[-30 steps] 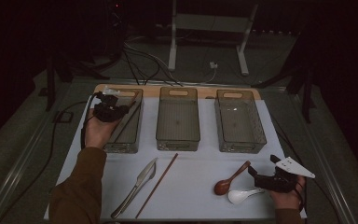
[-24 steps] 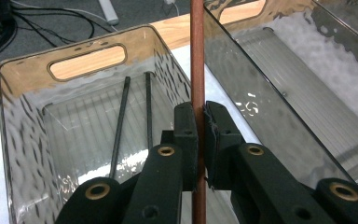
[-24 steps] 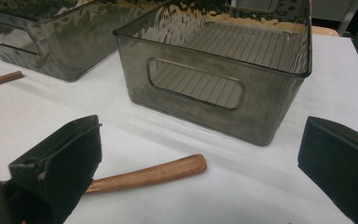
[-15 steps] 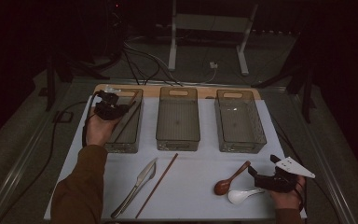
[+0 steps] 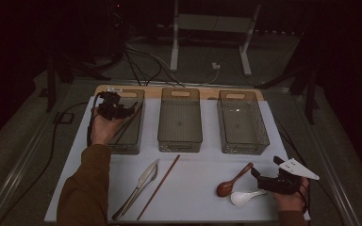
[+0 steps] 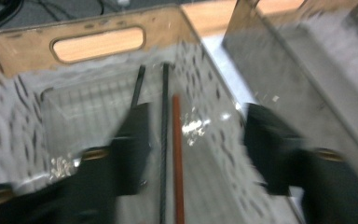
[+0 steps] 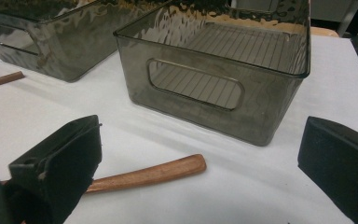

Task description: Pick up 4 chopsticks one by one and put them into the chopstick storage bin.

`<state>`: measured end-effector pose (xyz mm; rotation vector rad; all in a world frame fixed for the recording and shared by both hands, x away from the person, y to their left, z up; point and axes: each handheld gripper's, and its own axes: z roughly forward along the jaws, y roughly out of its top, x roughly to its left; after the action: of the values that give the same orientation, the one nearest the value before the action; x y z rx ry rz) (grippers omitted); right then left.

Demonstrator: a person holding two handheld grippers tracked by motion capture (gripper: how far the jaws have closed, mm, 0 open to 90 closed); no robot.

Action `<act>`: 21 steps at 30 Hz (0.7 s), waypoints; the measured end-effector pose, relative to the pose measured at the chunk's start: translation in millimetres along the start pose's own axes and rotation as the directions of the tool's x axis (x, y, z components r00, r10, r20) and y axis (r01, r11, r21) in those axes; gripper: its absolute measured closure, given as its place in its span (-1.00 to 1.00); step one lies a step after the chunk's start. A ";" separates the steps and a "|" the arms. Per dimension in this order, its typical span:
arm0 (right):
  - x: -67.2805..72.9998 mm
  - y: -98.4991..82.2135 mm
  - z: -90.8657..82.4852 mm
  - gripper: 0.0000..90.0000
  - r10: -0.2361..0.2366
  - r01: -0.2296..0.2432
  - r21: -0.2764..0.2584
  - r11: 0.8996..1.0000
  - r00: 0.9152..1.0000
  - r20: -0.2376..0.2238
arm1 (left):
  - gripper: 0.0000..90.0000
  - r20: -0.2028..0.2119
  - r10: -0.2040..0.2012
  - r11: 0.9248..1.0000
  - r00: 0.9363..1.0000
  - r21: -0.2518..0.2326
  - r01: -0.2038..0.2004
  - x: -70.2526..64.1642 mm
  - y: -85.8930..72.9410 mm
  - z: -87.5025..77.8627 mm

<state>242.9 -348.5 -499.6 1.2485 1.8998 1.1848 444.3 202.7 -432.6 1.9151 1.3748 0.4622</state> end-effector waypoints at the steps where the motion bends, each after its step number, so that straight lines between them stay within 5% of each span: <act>1: -0.2 -0.2 -0.2 -1.00 0.001 -0.001 0.000 1.000 1.000 0.001 | -0.34 0.015 -0.001 1.000 1.000 -0.012 0.001 0.2 0.3 -2.5; 4: -0.3 -0.2 -0.1 -1.00 0.001 -0.001 0.002 1.000 1.000 0.001 | -0.60 0.020 0.003 0.999 1.000 -0.033 -0.003 0.2 1.4 -9.3; 13: 1.1 0.1 -0.2 -1.00 -0.001 0.001 0.001 1.000 1.000 0.002 | -0.93 0.038 0.017 0.999 0.999 -0.041 -0.015 -5.0 0.1 -22.9; 21: 1.3 0.2 -0.3 -1.00 -0.001 0.001 0.001 1.000 1.000 0.002 | -0.96 0.058 0.038 0.999 0.998 -0.029 -0.037 -20.3 -5.6 -29.9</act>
<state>242.2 -347.4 -499.2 1.2487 1.8998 1.1822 413.7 195.3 -414.1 1.9198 1.2909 0.4379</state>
